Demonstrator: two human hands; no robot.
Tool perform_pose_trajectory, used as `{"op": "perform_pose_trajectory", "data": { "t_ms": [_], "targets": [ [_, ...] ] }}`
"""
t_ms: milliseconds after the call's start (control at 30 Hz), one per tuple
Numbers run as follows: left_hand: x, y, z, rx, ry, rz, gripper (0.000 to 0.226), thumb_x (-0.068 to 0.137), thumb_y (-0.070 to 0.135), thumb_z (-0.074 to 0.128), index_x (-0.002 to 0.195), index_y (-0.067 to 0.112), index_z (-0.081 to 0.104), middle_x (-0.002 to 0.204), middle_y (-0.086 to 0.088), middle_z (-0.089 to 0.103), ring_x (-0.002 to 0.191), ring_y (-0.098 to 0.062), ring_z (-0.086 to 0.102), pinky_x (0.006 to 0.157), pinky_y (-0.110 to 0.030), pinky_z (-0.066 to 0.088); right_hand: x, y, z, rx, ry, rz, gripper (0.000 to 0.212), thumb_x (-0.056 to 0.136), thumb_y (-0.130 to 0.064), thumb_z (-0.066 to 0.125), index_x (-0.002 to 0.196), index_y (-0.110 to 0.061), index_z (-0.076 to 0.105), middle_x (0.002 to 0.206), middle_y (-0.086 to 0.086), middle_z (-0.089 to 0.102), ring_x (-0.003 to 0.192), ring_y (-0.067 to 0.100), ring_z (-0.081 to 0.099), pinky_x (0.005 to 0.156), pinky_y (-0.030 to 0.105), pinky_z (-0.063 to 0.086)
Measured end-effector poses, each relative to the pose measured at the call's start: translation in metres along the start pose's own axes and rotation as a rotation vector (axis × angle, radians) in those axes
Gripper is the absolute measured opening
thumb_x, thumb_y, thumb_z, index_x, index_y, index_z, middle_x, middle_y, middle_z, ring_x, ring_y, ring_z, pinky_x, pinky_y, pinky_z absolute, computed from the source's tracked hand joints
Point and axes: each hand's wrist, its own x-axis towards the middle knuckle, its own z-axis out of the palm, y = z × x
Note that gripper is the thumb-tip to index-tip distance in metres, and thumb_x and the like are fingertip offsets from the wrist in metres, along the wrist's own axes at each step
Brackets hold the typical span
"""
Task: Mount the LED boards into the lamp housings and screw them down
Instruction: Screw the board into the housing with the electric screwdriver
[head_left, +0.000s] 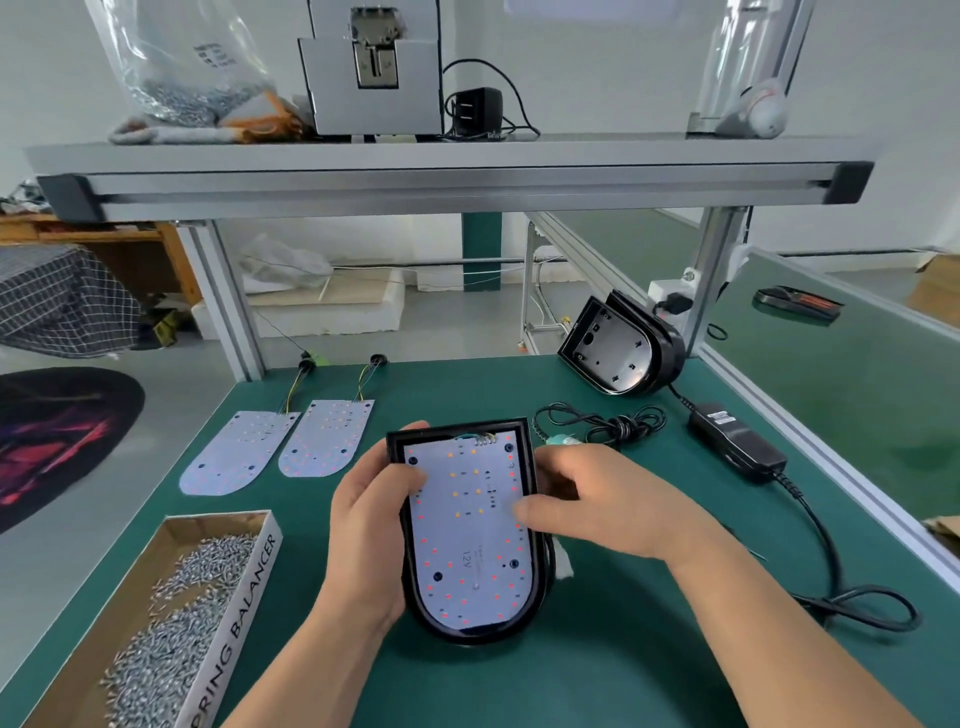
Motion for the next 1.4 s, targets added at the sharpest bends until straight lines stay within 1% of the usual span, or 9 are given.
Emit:
{"op": "perform_pose_trajectory", "data": {
  "t_ms": [100, 267, 467, 733, 900, 1033, 1167, 1300, 1400],
  "targets": [
    [0.0, -0.002, 0.004, 0.008, -0.085, 0.004, 0.031, 0.09, 0.028, 0.066, 0.112, 0.012, 0.079, 0.114, -0.017, 0.078, 0.1, -0.036, 0.074, 0.083, -0.046, 0.062, -0.001, 0.002, -0.002, 0.112, 0.073, 0.021, 0.055, 0.081, -0.05, 0.069, 0.11, -0.003, 0.07, 0.092, 0.022, 0.067, 0.066, 0.016, 0.056, 0.06, 0.034, 0.049],
    [0.002, -0.006, 0.003, -0.009, -0.085, -0.122, 0.075, 0.099, 0.076, 0.048, 0.143, 0.017, 0.065, 0.133, -0.014, 0.074, 0.118, -0.033, 0.071, 0.097, -0.053, 0.054, -0.01, 0.006, -0.019, 0.359, 0.304, 0.118, 0.049, 0.073, -0.045, 0.073, 0.102, -0.006, 0.073, 0.072, 0.006, 0.06, 0.05, 0.014, 0.049, 0.042, 0.022, 0.034],
    [0.013, -0.021, 0.001, 0.191, 0.103, -0.115, 0.045, 0.111, 0.049, 0.046, 0.122, 0.013, 0.07, 0.11, -0.015, 0.078, 0.088, -0.024, 0.07, 0.074, -0.039, 0.053, -0.058, 0.036, -0.065, 0.48, 0.7, 0.165, 0.043, 0.066, -0.047, 0.075, 0.085, -0.008, 0.069, 0.054, 0.001, 0.048, 0.042, 0.015, 0.039, 0.04, 0.021, 0.026],
    [0.019, -0.033, -0.005, 0.28, 0.07, -0.081, 0.039, 0.113, 0.044, 0.046, 0.115, 0.015, 0.072, 0.087, -0.005, 0.079, 0.068, -0.018, 0.066, 0.071, -0.04, 0.048, -0.175, 0.092, -0.148, 0.407, 1.087, 0.271, 0.021, 0.076, -0.038, 0.075, 0.064, -0.022, 0.068, 0.046, 0.005, 0.043, 0.04, 0.02, 0.033, 0.04, 0.022, 0.022],
    [0.023, -0.035, -0.005, 0.295, 0.059, -0.078, 0.038, 0.114, 0.041, 0.045, 0.115, 0.014, 0.071, 0.093, -0.012, 0.075, 0.07, -0.023, 0.063, 0.068, -0.037, 0.051, -0.235, 0.132, -0.189, 0.193, 1.206, 0.467, 0.031, 0.089, -0.024, 0.072, 0.067, -0.008, 0.059, 0.046, 0.012, 0.047, 0.043, 0.02, 0.036, 0.043, 0.023, 0.026],
    [0.025, -0.036, -0.007, 0.288, 0.039, -0.071, 0.032, 0.112, 0.039, 0.051, 0.108, 0.016, 0.073, 0.095, -0.017, 0.073, 0.06, -0.017, 0.065, 0.048, -0.017, 0.054, -0.271, 0.156, -0.217, -0.103, 1.198, 0.716, 0.044, 0.095, -0.02, 0.069, 0.063, 0.003, 0.052, 0.043, 0.013, 0.05, 0.037, 0.022, 0.041, 0.044, 0.027, 0.031],
    [0.025, -0.036, -0.004, 0.277, 0.002, -0.069, 0.033, 0.112, 0.035, 0.049, 0.107, 0.013, 0.072, 0.094, -0.019, 0.07, 0.049, -0.008, 0.063, 0.045, -0.014, 0.05, -0.284, 0.168, -0.237, -0.4, 1.098, 0.89, 0.041, 0.097, -0.03, 0.067, 0.082, 0.007, 0.061, 0.068, 0.026, 0.065, 0.07, 0.039, 0.063, 0.065, 0.042, 0.047],
    [0.024, -0.033, -0.003, 0.268, 0.003, -0.075, 0.034, 0.114, 0.034, 0.047, 0.11, 0.01, 0.07, 0.094, -0.018, 0.068, 0.047, -0.008, 0.063, 0.044, -0.014, 0.049, -0.274, 0.169, -0.233, -0.71, 1.001, 0.973, 0.032, 0.094, -0.025, 0.07, 0.113, -0.005, 0.054, 0.112, 0.027, 0.057, 0.089, 0.043, 0.061, 0.073, 0.047, 0.051],
    [0.025, -0.03, -0.002, 0.258, -0.007, -0.102, 0.032, 0.113, 0.032, 0.048, 0.109, 0.01, 0.07, 0.094, -0.019, 0.069, 0.046, -0.009, 0.063, 0.043, -0.015, 0.049, -0.27, 0.177, -0.222, -0.898, 0.964, 0.881, 0.041, 0.091, -0.013, 0.074, 0.132, -0.014, 0.068, 0.131, 0.022, 0.05, 0.104, 0.045, 0.056, 0.086, 0.051, 0.054]
  ]
}}
